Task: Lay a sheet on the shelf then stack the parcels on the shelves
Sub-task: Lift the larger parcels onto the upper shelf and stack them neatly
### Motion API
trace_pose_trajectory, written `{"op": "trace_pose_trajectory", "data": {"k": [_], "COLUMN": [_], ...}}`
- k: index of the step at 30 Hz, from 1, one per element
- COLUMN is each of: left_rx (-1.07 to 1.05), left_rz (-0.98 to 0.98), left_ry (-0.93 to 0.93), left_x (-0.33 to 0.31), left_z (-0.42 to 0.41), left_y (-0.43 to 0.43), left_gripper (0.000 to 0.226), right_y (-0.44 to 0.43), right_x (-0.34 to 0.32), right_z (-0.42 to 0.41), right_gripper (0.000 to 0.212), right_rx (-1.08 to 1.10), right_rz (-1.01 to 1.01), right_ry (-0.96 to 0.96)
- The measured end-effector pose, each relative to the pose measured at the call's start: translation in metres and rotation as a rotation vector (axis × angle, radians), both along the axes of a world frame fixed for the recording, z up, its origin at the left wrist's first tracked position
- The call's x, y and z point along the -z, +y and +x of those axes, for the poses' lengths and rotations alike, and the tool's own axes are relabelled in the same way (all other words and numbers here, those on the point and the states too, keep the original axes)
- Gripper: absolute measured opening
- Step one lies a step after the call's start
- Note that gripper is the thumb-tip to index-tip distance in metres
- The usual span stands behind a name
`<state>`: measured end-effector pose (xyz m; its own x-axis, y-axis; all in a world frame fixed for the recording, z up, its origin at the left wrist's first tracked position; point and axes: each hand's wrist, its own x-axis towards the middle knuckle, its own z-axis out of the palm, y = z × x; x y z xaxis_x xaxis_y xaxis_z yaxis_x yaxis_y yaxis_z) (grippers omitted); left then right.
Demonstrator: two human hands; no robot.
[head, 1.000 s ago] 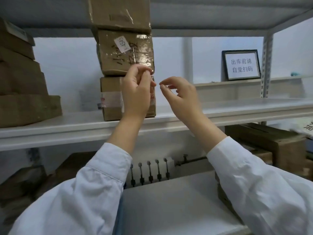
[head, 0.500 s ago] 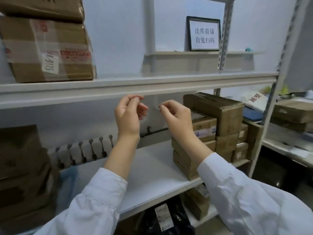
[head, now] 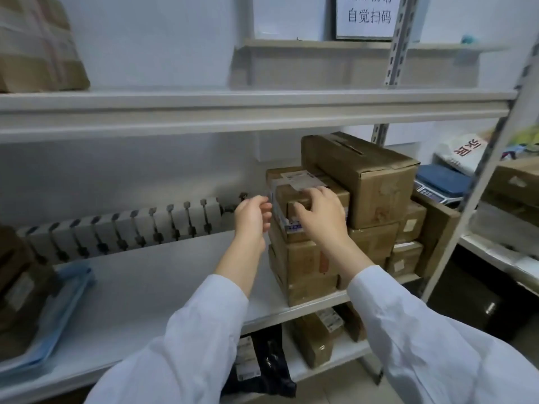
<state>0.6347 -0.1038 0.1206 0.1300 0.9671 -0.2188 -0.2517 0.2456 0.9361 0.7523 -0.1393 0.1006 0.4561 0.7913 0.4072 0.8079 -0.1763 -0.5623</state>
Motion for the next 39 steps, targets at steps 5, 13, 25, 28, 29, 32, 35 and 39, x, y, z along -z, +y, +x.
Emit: {"op": "trace_pose_trajectory", "data": {"k": [5,13,25,28,29,32,35,39], "left_rx": [0.009,0.224,0.136,0.063,0.053,0.005,-0.039,-0.051], "left_rz": [-0.105,-0.201,-0.185,-0.192,-0.203,-0.208,-0.206,-0.209], "left_ry": [0.105,0.096,-0.096,-0.124,-0.139,-0.205,-0.271,-0.333], "left_x": [0.008,0.009,0.02,0.023,0.025,0.034,0.039,0.043], "left_z": [0.034,0.051,0.028,0.012,0.008,-0.011,-0.024,-0.036], "left_y": [-0.004,-0.005,0.007,0.017,0.021,0.03,0.032,0.032], "left_gripper": [0.044,0.045,0.025,0.03,0.032,0.036,0.037,0.036], "right_y": [0.003,-0.002,0.007,0.01,0.011,0.015,0.015,0.016], "right_x": [0.007,0.017,0.018,0.016,0.017,0.031,0.048,0.051], "right_z": [0.027,0.049,0.023,0.026,0.032,0.041,0.034,0.021], "right_gripper": [0.048,0.049,0.03,0.026,0.026,0.033,0.041,0.065], "right_rx": [-0.071,-0.265,-0.359,-0.197,-0.12,0.107,0.313,0.563], "right_rz": [-0.099,0.017,0.217,0.376,0.359,0.153,0.051,0.153], "right_ry": [-0.211,-0.105,-0.033,0.173,0.28,0.573,0.893,1.16]}}
